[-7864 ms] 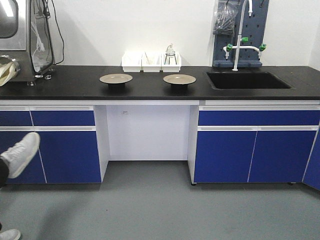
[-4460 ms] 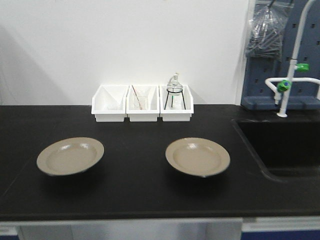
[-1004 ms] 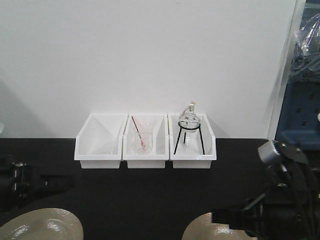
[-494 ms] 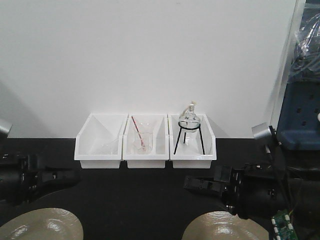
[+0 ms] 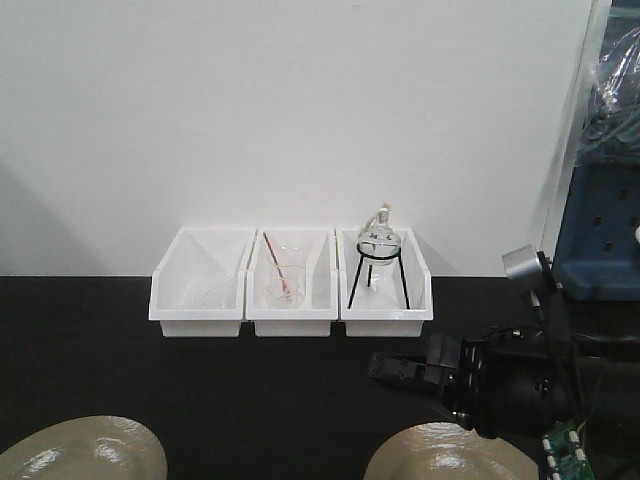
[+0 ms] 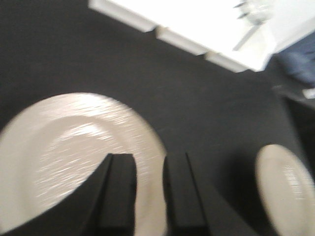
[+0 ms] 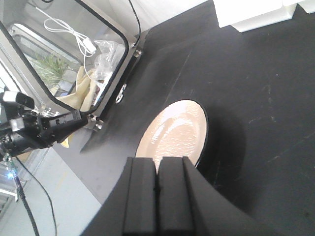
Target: Arrange circular plates on left workspace
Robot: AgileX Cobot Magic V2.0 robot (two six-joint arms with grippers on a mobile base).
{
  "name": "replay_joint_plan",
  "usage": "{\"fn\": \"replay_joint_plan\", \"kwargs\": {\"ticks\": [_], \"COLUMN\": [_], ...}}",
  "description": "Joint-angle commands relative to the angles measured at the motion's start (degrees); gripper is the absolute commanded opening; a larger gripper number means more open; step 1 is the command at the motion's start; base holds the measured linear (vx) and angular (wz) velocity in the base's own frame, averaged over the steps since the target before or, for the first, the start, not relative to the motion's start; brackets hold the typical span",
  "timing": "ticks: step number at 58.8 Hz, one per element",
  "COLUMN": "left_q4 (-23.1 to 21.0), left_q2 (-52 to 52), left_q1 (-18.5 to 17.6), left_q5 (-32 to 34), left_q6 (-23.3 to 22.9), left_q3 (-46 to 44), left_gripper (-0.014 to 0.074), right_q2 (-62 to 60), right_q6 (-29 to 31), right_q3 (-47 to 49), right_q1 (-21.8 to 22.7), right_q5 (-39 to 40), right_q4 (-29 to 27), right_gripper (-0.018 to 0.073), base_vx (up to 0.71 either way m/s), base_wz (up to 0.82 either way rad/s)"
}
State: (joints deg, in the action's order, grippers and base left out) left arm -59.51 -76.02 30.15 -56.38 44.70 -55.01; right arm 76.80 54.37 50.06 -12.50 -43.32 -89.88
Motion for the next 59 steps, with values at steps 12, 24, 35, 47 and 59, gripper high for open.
{"fn": "replay_joint_plan", "kwargs": {"ticks": [12,24,35,47,59], "left_q4": [8.1,8.1,8.1,6.5,3.1], "left_q2": [-5.8,-12.1,-17.1,-22.6,-27.0], "left_q1": [2.0,2.0,2.0,2.0,2.0], "left_q5": [2.7,3.1,4.1,4.4,3.2], "left_q6": [-4.3,-0.4,1.9,4.1,7.5], "left_q3": [-2.0,-2.0,-2.0,-2.0,-2.0], "left_gripper": [0.0421,0.0419,0.0419,0.0419,0.0419], "right_q2": [-1.4,-1.4,-1.4,-1.4,-1.4], "right_q6": [1.4,1.4,1.4,1.4,1.4], "right_q3": [2.0,2.0,2.0,2.0,2.0], "right_q1": [0.2,0.2,0.2,0.2,0.2], "right_q5": [-1.4,-2.1,-3.0,-3.0,-3.0], "right_q4": [4.5,8.7,9.9,9.9,9.9], "right_gripper": [0.0031,0.0031,0.0031,0.0031,0.0031], "base_vx": [0.00,0.00,0.00,0.00,0.00], "base_wz": [0.00,0.00,0.00,0.00,0.00]}}
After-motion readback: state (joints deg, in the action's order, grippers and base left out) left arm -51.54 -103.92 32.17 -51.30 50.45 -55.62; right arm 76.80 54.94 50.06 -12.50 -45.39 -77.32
